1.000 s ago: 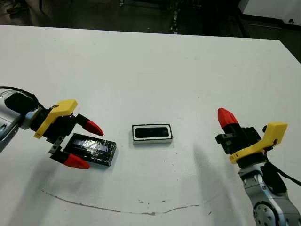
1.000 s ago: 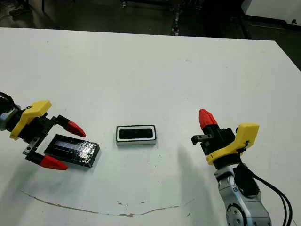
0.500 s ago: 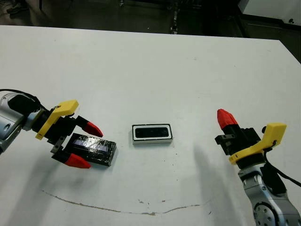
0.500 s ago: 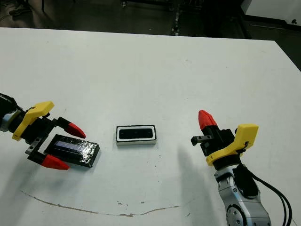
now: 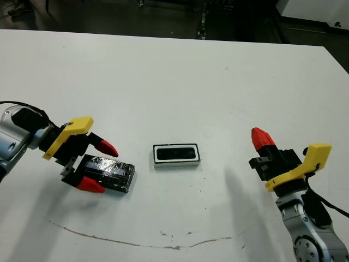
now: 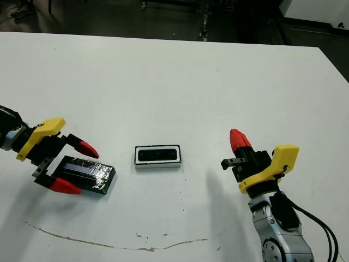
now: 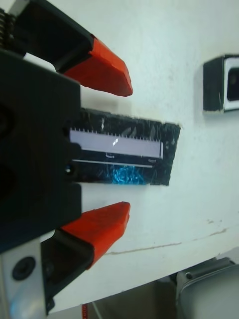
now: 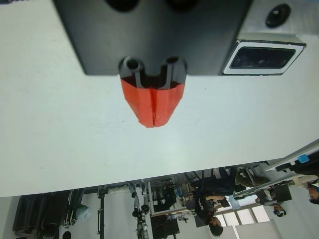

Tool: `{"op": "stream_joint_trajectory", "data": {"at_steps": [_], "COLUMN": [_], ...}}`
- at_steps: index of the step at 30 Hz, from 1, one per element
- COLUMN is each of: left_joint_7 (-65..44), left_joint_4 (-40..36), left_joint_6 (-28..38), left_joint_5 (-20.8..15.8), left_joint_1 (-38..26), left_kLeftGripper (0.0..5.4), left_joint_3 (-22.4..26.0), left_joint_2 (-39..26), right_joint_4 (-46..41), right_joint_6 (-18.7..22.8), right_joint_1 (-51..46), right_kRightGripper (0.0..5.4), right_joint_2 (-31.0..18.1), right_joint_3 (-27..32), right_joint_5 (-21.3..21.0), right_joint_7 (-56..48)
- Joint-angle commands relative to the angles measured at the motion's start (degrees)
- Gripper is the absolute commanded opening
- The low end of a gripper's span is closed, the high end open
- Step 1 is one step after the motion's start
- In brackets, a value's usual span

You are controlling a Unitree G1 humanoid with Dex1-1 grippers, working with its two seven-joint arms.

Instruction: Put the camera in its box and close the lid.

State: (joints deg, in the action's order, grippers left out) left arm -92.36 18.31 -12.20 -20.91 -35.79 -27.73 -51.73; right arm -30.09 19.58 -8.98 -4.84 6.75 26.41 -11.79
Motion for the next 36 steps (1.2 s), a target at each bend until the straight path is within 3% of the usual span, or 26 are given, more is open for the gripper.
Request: {"op": "stream_joint_trajectory", "data": {"at_steps": [1,6,10,17,23,28,36], "left_joint_7": [-0.1,-0.1,0.0,-0.1,-0.1,0.7,5.0], "left_joint_4": [-1.5,-2.6,-2.5,-0.8,-0.6,-0.6,-1.7], "left_joint_6": [-2.3,-0.2,0.2,-0.4,-1.7,-2.3,-6.7], "left_joint_5": [1.9,4.5,4.1,-0.5,-0.9,-0.1,-3.4], "left_joint_1": [0.9,2.3,3.9,2.0,1.4,3.4,6.5], "left_kLeftGripper": [5.33,4.78,4.20,3.26,3.14,3.14,3.13], "left_joint_3": [0.1,2.1,4.6,-0.7,-1.4,3.8,14.2], "left_joint_2": [-0.4,0.0,1.0,-0.5,-0.8,1.3,5.3], "right_joint_4": [-0.1,0.1,0.2,0.3,0.3,0.1,0.2], "right_joint_6": [0.2,-0.3,0.3,0.5,0.6,1.2,0.7], "right_joint_1": [-0.5,-0.5,-0.2,0.2,0.3,0.2,0.1], "right_kRightGripper": [0.01,0.00,0.00,0.00,0.00,0.00,0.00], "right_joint_2": [-0.4,-0.4,-0.6,-1.0,-1.0,-1.0,-0.9], "right_joint_3": [0.3,0.3,0.5,0.5,0.5,0.5,0.2], "right_joint_5": [0.2,0.1,0.7,1.1,1.6,1.7,1.3], "right_joint_7": [0.5,0.2,0.1,0.0,-0.1,0.4,0.4]}}
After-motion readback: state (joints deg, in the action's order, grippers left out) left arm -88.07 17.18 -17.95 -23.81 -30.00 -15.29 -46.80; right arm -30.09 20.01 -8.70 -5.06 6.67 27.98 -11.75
